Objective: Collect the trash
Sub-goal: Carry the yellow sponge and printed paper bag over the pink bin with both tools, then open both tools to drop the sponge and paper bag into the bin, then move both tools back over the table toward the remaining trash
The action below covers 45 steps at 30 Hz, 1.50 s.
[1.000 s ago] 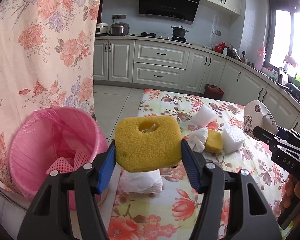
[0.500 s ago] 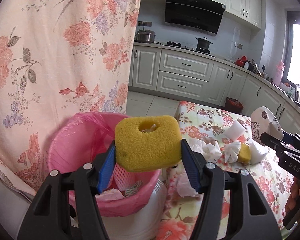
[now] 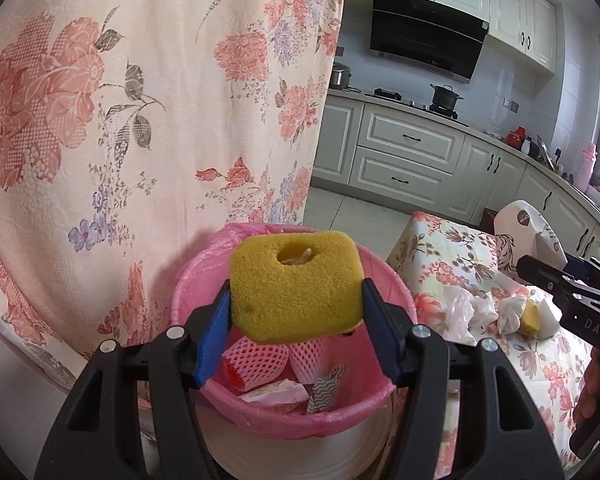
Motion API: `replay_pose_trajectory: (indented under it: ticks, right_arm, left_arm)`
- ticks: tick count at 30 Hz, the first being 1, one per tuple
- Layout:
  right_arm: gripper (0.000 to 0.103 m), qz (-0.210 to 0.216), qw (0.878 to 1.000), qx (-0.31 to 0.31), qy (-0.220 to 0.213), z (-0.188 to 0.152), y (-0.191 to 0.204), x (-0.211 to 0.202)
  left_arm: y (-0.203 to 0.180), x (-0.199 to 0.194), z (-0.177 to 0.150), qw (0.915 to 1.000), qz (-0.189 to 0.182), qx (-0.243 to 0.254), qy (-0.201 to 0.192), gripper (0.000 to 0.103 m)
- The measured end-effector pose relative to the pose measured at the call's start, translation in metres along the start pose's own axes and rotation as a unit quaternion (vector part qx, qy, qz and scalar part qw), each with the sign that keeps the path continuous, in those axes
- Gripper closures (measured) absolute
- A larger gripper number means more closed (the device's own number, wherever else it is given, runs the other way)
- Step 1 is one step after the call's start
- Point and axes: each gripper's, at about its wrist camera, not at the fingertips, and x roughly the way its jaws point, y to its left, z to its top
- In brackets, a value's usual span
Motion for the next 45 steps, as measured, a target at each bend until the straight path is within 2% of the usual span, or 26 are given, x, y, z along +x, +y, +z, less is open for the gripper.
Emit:
replay_pose_trajectory:
  ticks: [14,25,27,29,37,45]
  right_arm:
    - [0.046,0.056,0.998,-0.025,0.020,0.021,0.054,0.046]
    - [0.045,0.061,0.997,-0.041,0.025,0.027,0.064,0.064]
    - [0.044,0.059,0.997,-0.040,0.026,0.025,0.062,0.065]
    - [0.038,0.056,0.997,-0.038,0.027,0.024,0.058,0.065]
    - [0.037,0.039,0.999,-0.023,0.022,0.022,0.034,0.056]
    - [0.034,0.015,1.000,0.001,0.013,0.016,-0.007,0.039]
  left_arm:
    - [0.026,-0.001,0.005,0.9997,0.020,-0.014,-0.007,0.042]
    - [0.033,0.001,0.008,0.9994,0.025,-0.021,-0.007,0.038]
    - [0.032,0.002,0.008,0.9994,0.026,-0.020,-0.006,0.035]
    - [0.031,0.003,0.007,0.9994,0.025,-0.021,-0.006,0.033]
    - [0.023,0.004,0.006,0.9997,0.020,-0.016,-0.003,0.032]
    - [0.008,0.003,0.005,0.9999,0.012,-0.005,-0.001,0.032]
